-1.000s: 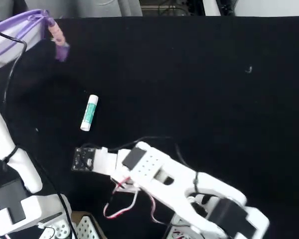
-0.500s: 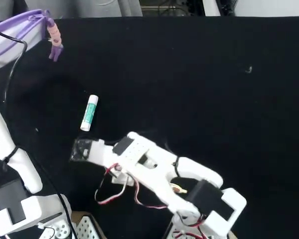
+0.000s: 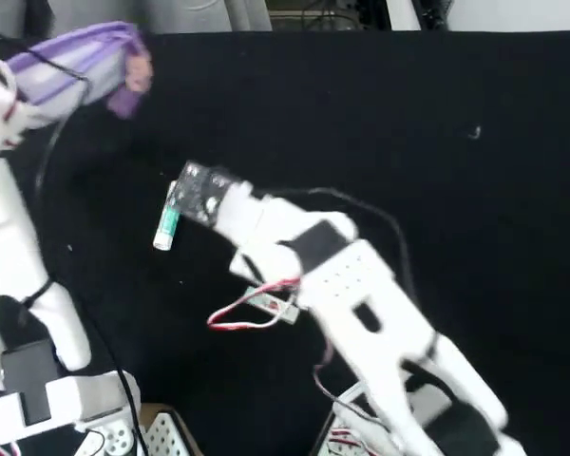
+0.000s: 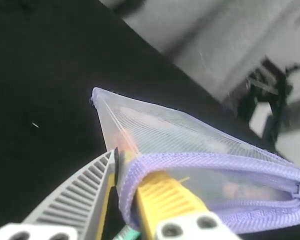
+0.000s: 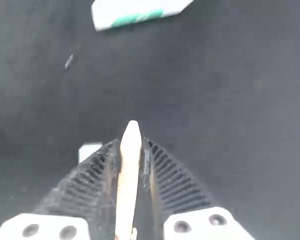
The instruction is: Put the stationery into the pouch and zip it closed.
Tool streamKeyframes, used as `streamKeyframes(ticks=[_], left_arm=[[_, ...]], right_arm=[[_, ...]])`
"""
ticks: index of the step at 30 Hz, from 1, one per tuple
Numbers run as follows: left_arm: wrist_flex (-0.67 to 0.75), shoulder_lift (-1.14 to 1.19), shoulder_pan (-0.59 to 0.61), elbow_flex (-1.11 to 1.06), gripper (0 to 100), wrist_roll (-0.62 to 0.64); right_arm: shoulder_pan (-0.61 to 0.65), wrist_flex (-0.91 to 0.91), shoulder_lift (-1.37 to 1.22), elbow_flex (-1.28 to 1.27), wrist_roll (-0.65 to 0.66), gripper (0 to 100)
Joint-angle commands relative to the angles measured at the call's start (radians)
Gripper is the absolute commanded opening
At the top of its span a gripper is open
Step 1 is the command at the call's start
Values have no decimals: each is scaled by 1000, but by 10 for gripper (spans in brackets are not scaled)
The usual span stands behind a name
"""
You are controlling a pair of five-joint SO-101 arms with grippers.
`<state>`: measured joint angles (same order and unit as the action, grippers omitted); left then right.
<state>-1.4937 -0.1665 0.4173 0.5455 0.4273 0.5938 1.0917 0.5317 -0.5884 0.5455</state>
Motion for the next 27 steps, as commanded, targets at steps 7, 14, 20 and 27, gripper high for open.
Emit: streamKeyframes(ticks=[7,14,20,27], left_arm=[[-95,-20,-252,18,30,-5],[-143,-20,-384,19,30,-3],[-187,-20,-479,19,30,-5],[-199,-20,-519,8,30,-3]], right_arm=[[-152,-15,266,283,3,11],[-245,-141,274,406,-38,11],[-262,-253,274,473,-219,11],[-262,-399,275,467,-331,11]])
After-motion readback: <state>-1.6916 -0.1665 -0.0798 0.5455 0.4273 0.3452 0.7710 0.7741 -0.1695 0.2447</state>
